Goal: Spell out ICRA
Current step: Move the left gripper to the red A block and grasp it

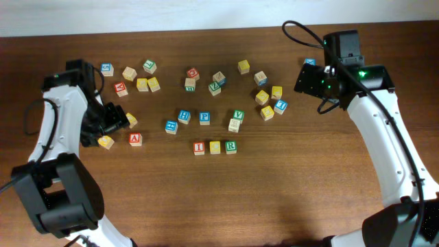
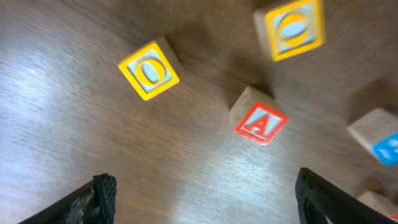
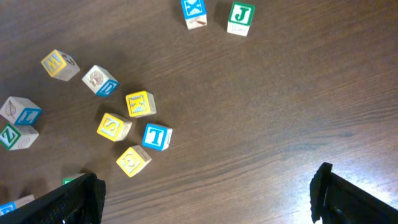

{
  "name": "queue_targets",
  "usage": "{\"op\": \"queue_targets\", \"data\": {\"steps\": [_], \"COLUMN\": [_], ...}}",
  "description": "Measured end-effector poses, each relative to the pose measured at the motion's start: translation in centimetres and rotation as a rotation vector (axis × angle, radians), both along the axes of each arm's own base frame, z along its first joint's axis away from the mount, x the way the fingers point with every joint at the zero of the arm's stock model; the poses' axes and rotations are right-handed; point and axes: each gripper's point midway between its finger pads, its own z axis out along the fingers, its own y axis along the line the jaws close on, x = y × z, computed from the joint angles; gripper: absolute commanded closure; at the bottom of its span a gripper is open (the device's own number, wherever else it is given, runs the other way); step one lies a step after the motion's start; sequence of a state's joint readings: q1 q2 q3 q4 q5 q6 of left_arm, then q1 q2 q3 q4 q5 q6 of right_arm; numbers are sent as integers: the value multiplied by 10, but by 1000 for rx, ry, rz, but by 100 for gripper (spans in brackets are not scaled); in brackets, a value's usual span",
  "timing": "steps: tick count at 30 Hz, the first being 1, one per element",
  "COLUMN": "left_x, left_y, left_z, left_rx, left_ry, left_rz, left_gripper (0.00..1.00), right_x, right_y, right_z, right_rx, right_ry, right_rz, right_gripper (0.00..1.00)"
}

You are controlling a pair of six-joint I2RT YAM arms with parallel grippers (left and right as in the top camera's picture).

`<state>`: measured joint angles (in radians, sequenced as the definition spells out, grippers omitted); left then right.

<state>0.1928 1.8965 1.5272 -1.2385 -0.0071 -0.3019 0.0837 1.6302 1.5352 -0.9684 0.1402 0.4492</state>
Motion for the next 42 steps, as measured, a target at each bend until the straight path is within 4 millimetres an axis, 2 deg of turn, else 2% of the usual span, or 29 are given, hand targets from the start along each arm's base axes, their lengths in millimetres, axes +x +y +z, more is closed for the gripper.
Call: {"op": "queue_targets", "data": {"steps": [2,4,6,9,13,15,20,27,33,34,39,42], "left_x": [-6,-5,-4,0,11,17,15,20,19,21,22,10], "left_y": [-2,-1,-2,-4,-33,-39,-31,-30,-32,-33,-35,-36], "left_z": [-8,-8,-8,-9,-23,-29,-32,-33,-60,-61,-61,-55], "left_rx": [-8,-7,-8,-11,18,32,78,87,68,60,50,36], "left_ry": [20,14,12,-3,-38,-65,-54,-71,-12,-20,-26,31], "left_rz": [-19,-27,-30,-44,-161,-187,-191,-207,-232,-247,-275,-278], "left_gripper": [20,20,26,25,25,27,27,28,33,36,36,37], "right_x": [0,0,0,0,0,0,0,0,0,0,0,0], "right_y": [0,0,0,0,0,0,0,0,0,0,0,0], "right_z": [0,0,0,0,0,0,0,0,0,0,0,0], "right_rx": [0,0,0,0,0,0,0,0,0,0,0,0], "right_ry": [0,0,0,0,0,0,0,0,0,0,0,0], "right_rz": [0,0,-1,0,-1,0,0,-1,0,0,0,0], "right_gripper": [2,2,2,2,2,1,2,2,2,2,1,2]}}
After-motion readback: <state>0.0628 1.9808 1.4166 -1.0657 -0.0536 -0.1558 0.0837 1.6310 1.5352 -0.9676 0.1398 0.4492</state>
